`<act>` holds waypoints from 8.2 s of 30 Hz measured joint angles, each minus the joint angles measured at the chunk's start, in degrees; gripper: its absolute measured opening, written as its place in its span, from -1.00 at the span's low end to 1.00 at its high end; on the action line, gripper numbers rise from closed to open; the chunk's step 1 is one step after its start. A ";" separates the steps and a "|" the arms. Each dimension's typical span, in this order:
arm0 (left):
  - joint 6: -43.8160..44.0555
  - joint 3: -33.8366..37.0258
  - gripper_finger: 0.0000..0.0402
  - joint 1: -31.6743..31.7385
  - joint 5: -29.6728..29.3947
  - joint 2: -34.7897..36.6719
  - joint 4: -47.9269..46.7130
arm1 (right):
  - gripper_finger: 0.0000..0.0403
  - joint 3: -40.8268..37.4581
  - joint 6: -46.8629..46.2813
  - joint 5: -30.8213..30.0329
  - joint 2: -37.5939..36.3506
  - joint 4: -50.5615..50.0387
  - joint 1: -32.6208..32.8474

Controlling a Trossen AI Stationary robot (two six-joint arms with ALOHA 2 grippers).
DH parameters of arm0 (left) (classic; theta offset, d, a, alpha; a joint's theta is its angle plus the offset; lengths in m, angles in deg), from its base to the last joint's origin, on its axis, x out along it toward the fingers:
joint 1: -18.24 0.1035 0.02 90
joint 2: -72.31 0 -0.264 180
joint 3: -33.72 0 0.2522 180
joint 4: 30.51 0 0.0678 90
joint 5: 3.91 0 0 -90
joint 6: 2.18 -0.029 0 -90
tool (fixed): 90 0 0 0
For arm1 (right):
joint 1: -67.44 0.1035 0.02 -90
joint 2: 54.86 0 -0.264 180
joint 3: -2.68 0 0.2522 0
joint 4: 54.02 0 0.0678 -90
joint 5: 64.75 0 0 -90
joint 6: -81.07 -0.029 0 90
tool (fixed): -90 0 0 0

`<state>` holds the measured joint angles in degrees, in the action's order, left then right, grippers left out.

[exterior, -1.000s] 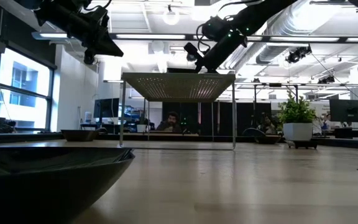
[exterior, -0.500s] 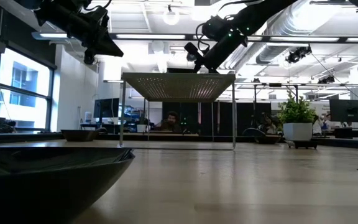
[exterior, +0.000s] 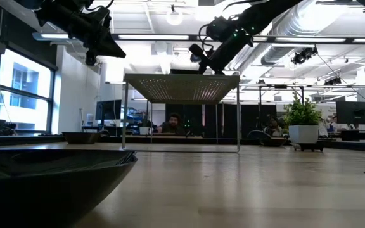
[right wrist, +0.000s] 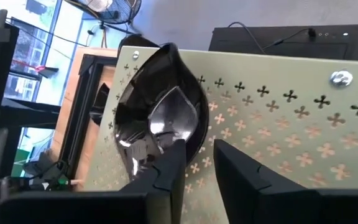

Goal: Pick & Place Mini shaped plates
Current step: Stack the top black leaf-shaped plate on top of the black leaf-shaped plate on the shelf, then stack the top black square plate on top of the black square plate on the shelf, then stack the bottom black distorted plate on top of the black distorted plate on the shelf

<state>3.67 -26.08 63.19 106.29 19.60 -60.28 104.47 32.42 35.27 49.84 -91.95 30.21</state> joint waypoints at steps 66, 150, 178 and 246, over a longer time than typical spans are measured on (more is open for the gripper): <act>47.87 18.45 -0.32 -65.46 -13.97 -1.57 -22.92 | -0.98 -47.08 26.20 -15.63 -47.39 33.05 14.38; 79.97 -12.50 -0.98 -34.80 -26.12 -25.99 4.81 | -0.99 -47.08 22.26 -6.58 -47.34 31.67 14.43; 50.05 -13.25 -0.84 -34.80 -24.85 -19.77 2.15 | -0.99 -47.06 24.68 -1.91 -47.45 30.93 14.43; 51.49 -13.25 -0.18 -86.25 -8.87 -36.04 -27.06 | -0.99 -47.06 28.39 -10.10 -54.01 18.86 21.92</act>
<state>55.16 -39.32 -23.06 97.42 -16.44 -87.34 57.41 60.81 25.18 -4.16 -73.08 52.13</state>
